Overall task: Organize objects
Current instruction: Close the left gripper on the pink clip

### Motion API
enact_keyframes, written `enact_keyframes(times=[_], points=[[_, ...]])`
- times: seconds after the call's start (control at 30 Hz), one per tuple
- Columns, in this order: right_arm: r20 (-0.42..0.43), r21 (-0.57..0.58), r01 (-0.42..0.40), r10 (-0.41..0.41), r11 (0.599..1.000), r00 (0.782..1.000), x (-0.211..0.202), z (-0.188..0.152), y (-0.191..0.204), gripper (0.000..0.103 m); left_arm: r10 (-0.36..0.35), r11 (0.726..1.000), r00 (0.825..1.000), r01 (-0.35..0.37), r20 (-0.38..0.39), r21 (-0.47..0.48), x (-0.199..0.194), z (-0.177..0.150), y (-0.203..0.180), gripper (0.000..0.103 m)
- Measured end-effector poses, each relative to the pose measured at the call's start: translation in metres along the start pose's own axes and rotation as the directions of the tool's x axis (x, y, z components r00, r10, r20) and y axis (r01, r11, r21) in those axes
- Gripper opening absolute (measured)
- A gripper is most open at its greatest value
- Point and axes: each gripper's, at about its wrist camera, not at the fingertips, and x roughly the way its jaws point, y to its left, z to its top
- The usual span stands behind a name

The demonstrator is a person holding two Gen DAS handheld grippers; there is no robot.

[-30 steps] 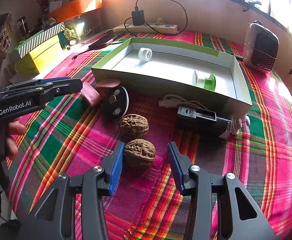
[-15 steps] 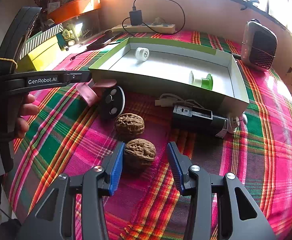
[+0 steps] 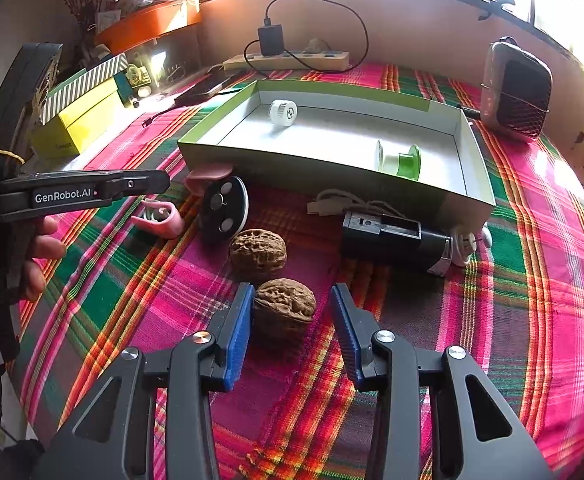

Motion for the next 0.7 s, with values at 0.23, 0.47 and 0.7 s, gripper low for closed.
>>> enact_keyframes(times=[0.23,0.47,0.7], points=[[0.003,0.005,0.001,-0.001,1.000,1.000,-0.001,-0.001,-0.001,0.039,-0.016,0.999,1.000,0.017,-0.011,0.032,-0.006,-0.011,-0.007,0.032],[0.003,0.011,0.006,-0.007,1.000,1.000,-0.001,-0.002,-0.003,0.039,-0.033,0.998,0.999,0.034,-0.018,0.062,-0.016,-0.023,-0.011,0.032],[0.002,0.009,0.007,-0.007,1.000,1.000,-0.001,-0.003,-0.003,0.039,-0.020,0.993,1.000,0.018,0.012,0.118,-0.028,-0.031,-0.016,0.032]])
